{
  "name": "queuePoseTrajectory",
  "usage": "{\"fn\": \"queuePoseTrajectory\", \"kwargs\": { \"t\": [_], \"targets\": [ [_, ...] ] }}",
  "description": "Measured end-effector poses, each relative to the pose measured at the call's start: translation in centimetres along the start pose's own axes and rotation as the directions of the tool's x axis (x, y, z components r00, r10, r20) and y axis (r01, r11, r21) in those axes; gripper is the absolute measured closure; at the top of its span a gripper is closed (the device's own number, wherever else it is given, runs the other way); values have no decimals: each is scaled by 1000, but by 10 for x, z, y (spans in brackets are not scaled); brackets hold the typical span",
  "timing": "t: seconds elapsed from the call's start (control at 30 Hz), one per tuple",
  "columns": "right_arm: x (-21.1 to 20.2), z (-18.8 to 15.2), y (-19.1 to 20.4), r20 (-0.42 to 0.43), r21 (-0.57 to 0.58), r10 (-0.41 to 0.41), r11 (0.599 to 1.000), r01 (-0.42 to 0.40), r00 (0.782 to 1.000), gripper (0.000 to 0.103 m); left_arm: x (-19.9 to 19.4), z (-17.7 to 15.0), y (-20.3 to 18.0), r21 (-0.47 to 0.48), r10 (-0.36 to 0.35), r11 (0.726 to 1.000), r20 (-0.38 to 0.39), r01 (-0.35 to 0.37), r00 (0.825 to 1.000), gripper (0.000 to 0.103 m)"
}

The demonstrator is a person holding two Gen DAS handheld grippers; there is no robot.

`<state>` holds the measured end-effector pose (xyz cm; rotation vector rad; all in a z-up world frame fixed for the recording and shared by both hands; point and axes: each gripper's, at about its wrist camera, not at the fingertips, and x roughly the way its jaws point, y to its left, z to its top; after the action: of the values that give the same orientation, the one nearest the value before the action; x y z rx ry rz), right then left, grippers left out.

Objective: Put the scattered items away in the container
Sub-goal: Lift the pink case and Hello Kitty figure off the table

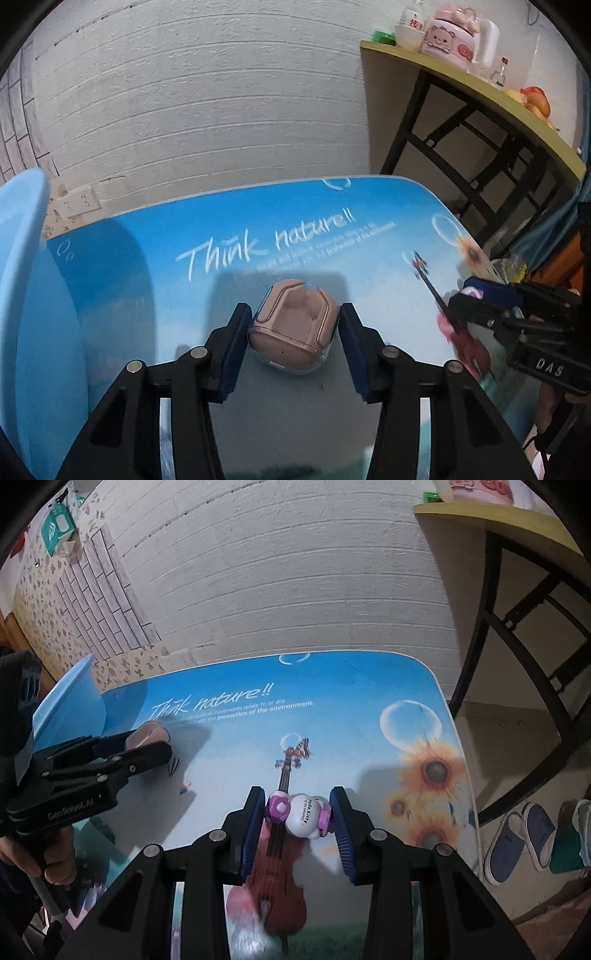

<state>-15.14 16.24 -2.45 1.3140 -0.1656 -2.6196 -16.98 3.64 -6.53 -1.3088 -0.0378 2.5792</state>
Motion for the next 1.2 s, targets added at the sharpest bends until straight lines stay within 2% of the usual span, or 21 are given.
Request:
{"fn": "queuePoseTrajectory", "kwargs": {
  "t": [0.23,0.33,0.47,0.57,1.2],
  "targets": [
    [-15,-16,1,1,30,-13,999,13,1000,65,-21,-21,-16,9,12,1000,-10,-12,1000,57],
    [-26,-24,6,7,20,-13,1000,13,1000,65,-34,-32,-20,1,12,1000,2,-12,1000,57],
    [-31,-33,16,10,6,-14,1000,14,1000,65,-44,-46,-27,14,44,999,27,-45,999,57],
    [-34,-38,22,11,11,-7,1000,7,1000,65,-48,-56,-26,-3,43,999,12,-43,999,57],
    [-53,-42,41,26,-15,-32,999,33,999,65,-62,-60,-25,-11,66,998,47,-66,997,57]
  ]
}}
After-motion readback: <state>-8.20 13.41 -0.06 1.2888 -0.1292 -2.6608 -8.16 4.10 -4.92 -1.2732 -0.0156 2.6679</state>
